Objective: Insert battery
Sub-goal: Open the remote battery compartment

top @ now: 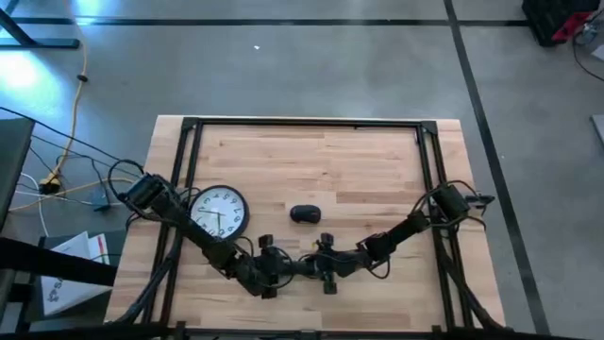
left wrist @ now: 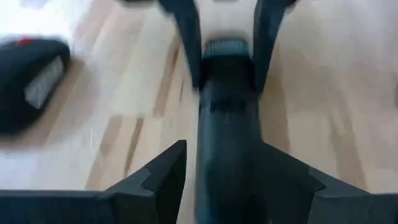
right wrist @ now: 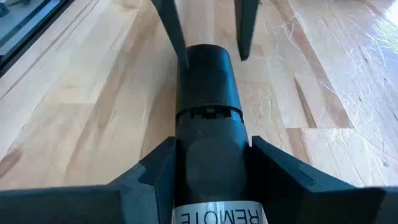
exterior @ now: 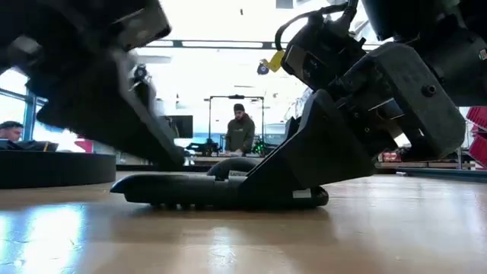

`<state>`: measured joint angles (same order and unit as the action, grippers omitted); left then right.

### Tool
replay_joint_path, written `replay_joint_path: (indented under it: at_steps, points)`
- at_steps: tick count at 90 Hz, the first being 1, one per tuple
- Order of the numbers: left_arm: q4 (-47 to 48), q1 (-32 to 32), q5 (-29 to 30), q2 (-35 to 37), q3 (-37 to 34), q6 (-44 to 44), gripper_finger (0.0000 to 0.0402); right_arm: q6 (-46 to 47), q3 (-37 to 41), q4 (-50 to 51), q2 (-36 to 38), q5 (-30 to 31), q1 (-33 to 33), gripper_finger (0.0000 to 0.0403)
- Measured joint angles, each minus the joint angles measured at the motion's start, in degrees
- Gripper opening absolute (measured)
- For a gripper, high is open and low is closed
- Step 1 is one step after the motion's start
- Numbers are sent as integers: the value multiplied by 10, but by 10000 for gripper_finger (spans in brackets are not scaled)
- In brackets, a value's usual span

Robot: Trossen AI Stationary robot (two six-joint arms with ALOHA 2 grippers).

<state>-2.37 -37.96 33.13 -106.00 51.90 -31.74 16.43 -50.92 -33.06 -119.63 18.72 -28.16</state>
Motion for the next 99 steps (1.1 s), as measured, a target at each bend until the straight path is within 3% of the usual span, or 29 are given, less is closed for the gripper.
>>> replay_joint_path:
  at_steps: [17, 36, 72, 99]
  points:
    - [45, -27, 45, 13, 1, -57, 163, -2, 0, 0, 0, 0, 0, 149]
    - [101, -35, 56, -1, 1, -125, 157, -4, 0, 0, 0, 0, 0, 149]
    - [92, -40, 31, -19, 3, -159, 156, -2, 0, 0, 0, -1, 0, 149]
    - [183, -81, 4, 1, 4, -287, 156, -2, 0, 0, 0, -1, -1, 149]
